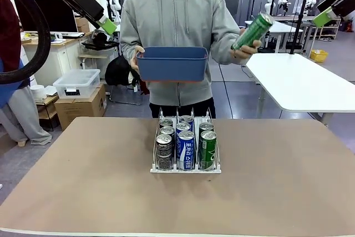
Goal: Fill the beverage cans into the dispenser.
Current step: Pick up the Sprite handed by the human.
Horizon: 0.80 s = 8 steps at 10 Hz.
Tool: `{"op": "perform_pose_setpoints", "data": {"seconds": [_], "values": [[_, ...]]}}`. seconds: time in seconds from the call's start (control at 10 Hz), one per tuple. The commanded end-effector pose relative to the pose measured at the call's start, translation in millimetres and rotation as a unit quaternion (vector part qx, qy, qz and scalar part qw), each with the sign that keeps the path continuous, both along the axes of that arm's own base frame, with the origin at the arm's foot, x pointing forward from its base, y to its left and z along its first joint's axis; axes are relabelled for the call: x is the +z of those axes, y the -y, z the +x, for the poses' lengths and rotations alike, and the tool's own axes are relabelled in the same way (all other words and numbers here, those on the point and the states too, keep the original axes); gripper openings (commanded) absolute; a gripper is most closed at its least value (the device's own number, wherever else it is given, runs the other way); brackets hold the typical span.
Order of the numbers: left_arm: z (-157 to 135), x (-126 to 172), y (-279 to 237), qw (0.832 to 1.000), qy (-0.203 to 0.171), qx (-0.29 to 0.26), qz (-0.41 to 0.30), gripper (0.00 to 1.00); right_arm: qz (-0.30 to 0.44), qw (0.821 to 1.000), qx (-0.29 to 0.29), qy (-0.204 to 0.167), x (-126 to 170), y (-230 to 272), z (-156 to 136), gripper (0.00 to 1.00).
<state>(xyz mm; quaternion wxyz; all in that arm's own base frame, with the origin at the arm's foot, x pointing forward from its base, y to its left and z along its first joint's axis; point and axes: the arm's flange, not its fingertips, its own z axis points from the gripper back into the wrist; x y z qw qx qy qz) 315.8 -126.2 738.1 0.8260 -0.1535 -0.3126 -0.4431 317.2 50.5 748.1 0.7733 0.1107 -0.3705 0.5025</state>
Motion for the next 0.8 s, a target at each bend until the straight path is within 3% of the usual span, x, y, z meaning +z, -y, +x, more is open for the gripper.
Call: {"op": "perform_pose_setpoints", "data": {"seconds": [0.0,0.7], "values": [[1.0,-1.2,-0.4,1.000,-0.003,-0.001,0.001,1.00,-0.002,1.000,0.003,0.000,-1.4,-0.1,0.7,1.00],[1.0,-1.2,-0.4,1.000,-0.003,-0.001,0.001,1.00,-0.002,1.000,0.003,0.000,-1.4,-0.1,0.7,1.00]]}}
